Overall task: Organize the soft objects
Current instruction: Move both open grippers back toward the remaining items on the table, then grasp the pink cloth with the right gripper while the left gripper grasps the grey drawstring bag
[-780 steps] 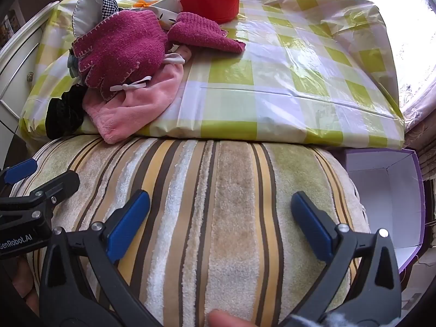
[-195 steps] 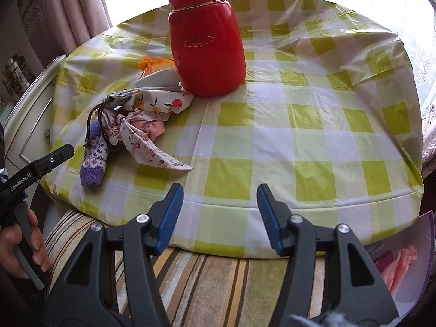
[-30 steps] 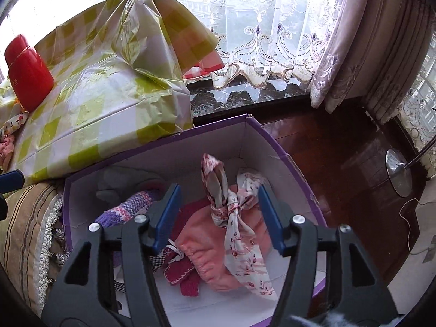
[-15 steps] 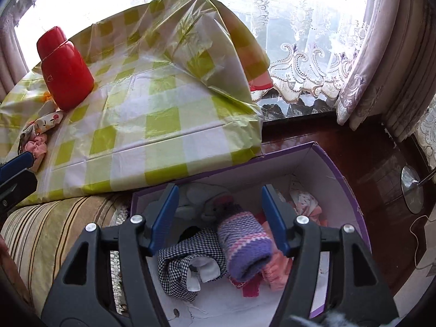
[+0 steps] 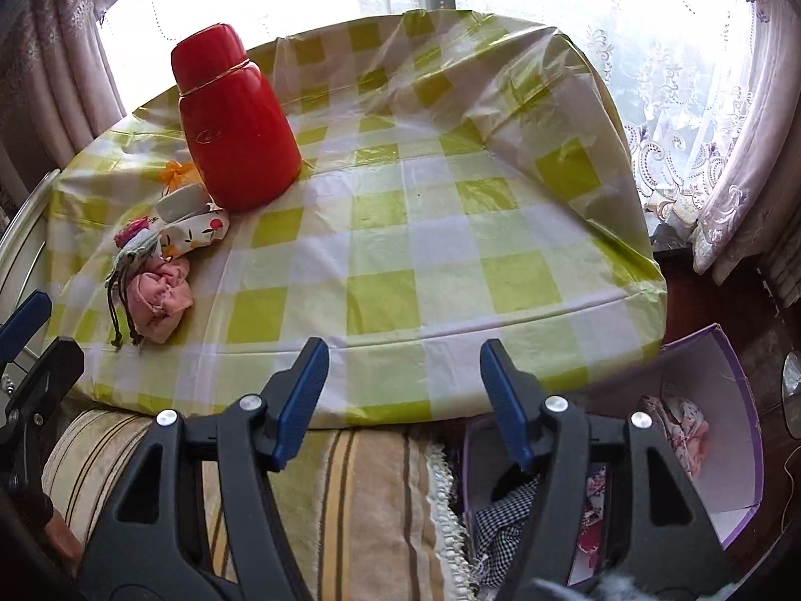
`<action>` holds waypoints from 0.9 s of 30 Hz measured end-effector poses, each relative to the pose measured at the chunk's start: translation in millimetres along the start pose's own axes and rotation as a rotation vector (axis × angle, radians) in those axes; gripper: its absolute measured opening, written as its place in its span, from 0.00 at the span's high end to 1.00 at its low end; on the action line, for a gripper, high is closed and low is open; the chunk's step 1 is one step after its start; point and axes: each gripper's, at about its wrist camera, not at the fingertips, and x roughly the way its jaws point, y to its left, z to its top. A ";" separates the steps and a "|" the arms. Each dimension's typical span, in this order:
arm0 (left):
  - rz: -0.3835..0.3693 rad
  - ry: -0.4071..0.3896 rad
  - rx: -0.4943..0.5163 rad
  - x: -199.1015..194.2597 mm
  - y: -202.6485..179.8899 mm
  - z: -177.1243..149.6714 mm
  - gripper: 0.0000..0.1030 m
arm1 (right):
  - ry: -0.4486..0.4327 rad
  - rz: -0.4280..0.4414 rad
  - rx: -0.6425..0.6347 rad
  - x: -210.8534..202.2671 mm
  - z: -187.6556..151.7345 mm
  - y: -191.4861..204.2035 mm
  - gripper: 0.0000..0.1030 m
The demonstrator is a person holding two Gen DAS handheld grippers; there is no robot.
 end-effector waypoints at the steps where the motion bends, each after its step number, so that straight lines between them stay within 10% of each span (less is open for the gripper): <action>1: 0.022 -0.008 -0.016 -2.7 7.6 -1.6 0.28 | -0.029 0.002 -0.005 1.3 1.1 10.5 0.36; 17: 0.220 -0.107 -0.039 -35.9 77.0 -23.8 0.10 | -0.105 -0.058 -0.158 6.8 -10.1 83.6 0.36; 27: 0.274 -0.122 -0.366 -59.7 149.5 -46.4 0.10 | -0.242 -0.015 -0.192 -22.5 -10.8 117.6 0.12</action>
